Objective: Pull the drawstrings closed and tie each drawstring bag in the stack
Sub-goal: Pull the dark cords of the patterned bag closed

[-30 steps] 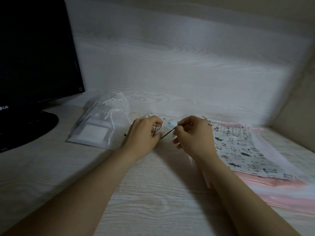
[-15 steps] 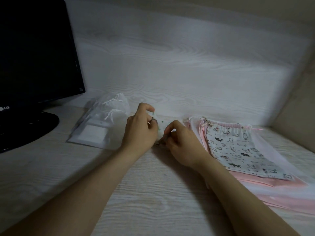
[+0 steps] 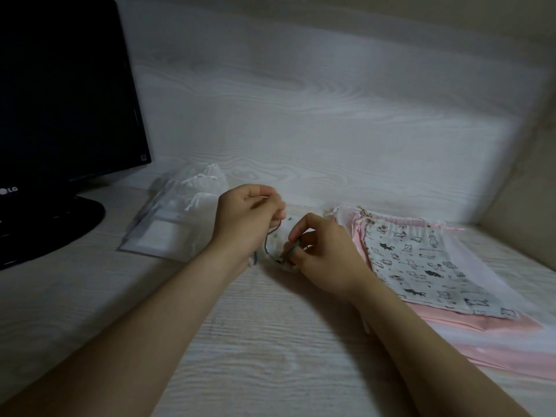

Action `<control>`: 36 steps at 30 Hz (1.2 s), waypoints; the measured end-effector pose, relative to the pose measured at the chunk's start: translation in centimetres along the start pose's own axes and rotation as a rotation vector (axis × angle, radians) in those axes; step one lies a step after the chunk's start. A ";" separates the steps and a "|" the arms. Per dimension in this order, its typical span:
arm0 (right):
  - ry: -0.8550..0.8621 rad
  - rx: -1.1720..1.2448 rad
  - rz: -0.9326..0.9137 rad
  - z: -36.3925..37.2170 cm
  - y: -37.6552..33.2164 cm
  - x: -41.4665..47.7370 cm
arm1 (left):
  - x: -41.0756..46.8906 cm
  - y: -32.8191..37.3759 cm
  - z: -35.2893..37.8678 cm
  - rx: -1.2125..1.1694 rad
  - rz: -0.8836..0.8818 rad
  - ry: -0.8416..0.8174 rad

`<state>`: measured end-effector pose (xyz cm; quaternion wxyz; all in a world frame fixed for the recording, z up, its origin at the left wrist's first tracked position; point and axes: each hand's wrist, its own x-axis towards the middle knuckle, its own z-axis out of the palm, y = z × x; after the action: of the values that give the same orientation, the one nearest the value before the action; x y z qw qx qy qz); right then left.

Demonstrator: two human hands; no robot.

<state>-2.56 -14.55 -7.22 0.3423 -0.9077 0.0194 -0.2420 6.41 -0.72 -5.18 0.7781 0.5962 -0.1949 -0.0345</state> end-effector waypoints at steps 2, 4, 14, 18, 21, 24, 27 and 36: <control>-0.016 -0.022 -0.008 0.0 -0.1 -0.1 | -0.2 0.2 0.1 -0.012 0.007 -0.070; 0.005 0.067 0.043 0.0 -0.3 0.0 | -0.2 0.1 0.1 0.066 0.036 -0.146; 0.094 0.352 0.114 -0.5 0.0 0.5 | -0.7 -0.8 0.7 0.328 0.087 -0.432; 0.084 0.454 0.137 -0.6 -0.7 0.0 | -0.9 -0.9 0.7 0.335 0.090 -0.478; 0.256 0.465 0.250 -0.6 -0.4 0.7 | -0.8 -1.2 0.3 0.385 0.092 -0.415; 0.376 0.432 0.278 -0.6 0.2 1.0 | -0.6 -1.6 0.0 0.455 0.074 -0.323; 0.399 0.356 0.241 -0.8 0.4 0.8 | -0.2 -1.8 -0.3 0.507 0.059 -0.308; 0.591 0.069 0.355 -1.6 -0.1 0.7 | -0.3 -1.6 -0.3 0.553 0.001 -0.270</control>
<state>-2.67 -15.62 -5.83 0.3891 -0.7688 0.2669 -0.4317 6.50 -0.79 -6.82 0.5535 0.7752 -0.2988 -0.0584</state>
